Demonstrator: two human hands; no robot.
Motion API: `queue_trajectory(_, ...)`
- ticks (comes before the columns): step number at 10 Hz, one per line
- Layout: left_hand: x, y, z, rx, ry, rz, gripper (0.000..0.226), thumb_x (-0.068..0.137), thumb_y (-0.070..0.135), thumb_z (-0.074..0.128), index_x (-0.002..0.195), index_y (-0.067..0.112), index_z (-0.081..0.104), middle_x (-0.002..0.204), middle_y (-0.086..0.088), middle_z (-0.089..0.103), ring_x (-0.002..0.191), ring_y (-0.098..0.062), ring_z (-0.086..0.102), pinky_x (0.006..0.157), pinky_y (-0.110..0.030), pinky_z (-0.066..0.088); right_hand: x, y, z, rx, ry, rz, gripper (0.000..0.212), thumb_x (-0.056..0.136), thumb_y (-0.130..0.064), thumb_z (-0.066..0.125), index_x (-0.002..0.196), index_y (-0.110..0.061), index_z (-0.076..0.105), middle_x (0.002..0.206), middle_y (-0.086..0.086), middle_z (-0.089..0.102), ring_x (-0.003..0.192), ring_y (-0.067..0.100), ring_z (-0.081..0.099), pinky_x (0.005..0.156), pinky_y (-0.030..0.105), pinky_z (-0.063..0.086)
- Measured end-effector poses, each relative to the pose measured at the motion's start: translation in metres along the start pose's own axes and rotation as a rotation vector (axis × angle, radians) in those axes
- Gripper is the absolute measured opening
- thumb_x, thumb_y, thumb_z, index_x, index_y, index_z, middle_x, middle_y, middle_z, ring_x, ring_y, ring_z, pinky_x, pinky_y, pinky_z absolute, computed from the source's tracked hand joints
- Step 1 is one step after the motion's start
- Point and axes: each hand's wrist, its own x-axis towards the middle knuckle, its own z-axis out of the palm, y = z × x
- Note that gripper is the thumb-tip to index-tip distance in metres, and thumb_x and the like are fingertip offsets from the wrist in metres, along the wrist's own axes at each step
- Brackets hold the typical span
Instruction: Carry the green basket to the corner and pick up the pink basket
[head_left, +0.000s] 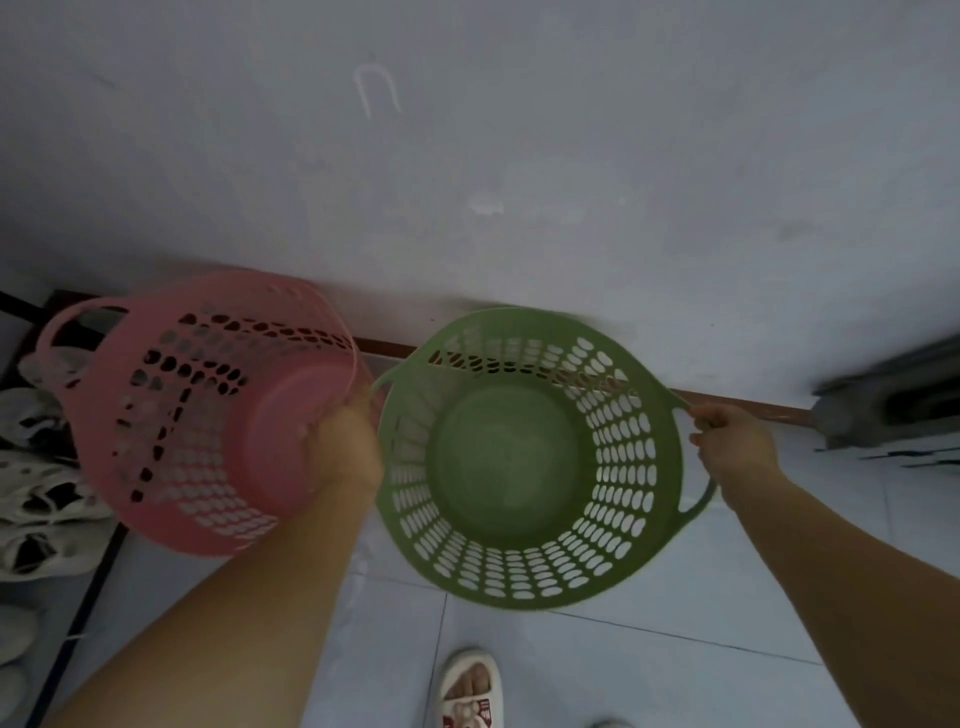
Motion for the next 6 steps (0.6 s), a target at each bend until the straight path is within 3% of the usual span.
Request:
queue_trajectory(1,-0.006,0.000,-0.004,0.113,-0.035,0.120,0.046,0.090,0.017,0.050,0.136,0.013,0.043,0.129,-0.016,0.051,0.117,-0.033,0.042,0.096,-0.044,0.035,-0.014,-0.009,-0.003,-0.177,-0.030,-0.052,0.044,0.085,-0.005,0.051,0.128,-0.011,0.054,0.138,0.013,0.052,0.119,0.031,0.053,0.095,0.033,0.041)
queue_trajectory(2,-0.016,0.003,-0.013,0.100,-0.137,0.151,0.064,0.091,0.018,0.050,0.148,0.015,0.021,0.153,-0.013,0.024,0.138,-0.033,0.023,0.112,-0.046,0.022,-0.032,-0.018,-0.011,-0.291,-0.103,-0.133,0.052,0.084,-0.029,0.057,0.134,-0.016,0.049,0.143,0.011,0.047,0.126,0.030,0.047,0.104,0.041,0.039)
queue_trajectory(3,-0.034,0.008,-0.040,0.068,-0.216,0.161,0.072,0.091,0.021,0.050,0.150,0.023,0.008,0.160,-0.010,0.001,0.146,-0.031,-0.001,0.118,-0.051,0.006,-0.063,-0.032,-0.029,-0.522,-0.121,-0.190,0.067,0.085,-0.053,0.047,0.142,-0.022,0.033,0.154,0.008,0.027,0.142,0.030,0.022,0.112,0.053,0.025)
queue_trajectory(4,-0.056,0.018,-0.073,0.133,-0.235,0.225,0.073,0.092,0.040,0.043,0.149,0.026,0.001,0.159,-0.011,-0.009,0.145,-0.031,-0.012,0.115,-0.056,-0.003,-0.100,-0.051,-0.049,-0.703,-0.155,-0.185,0.083,0.080,-0.071,0.031,0.148,-0.028,0.007,0.160,0.003,-0.002,0.145,0.028,-0.007,0.114,0.058,0.004)
queue_trajectory(6,-0.097,0.048,-0.167,0.245,-0.214,0.239,0.073,0.088,0.062,0.022,0.147,0.032,-0.011,0.158,-0.008,-0.018,0.144,-0.030,-0.021,0.111,-0.060,-0.012,-0.173,-0.101,-0.112,-0.791,-0.168,-0.310,0.096,0.069,-0.085,0.017,0.145,-0.035,-0.012,0.158,0.001,-0.018,0.143,0.029,-0.019,0.110,0.059,-0.011)
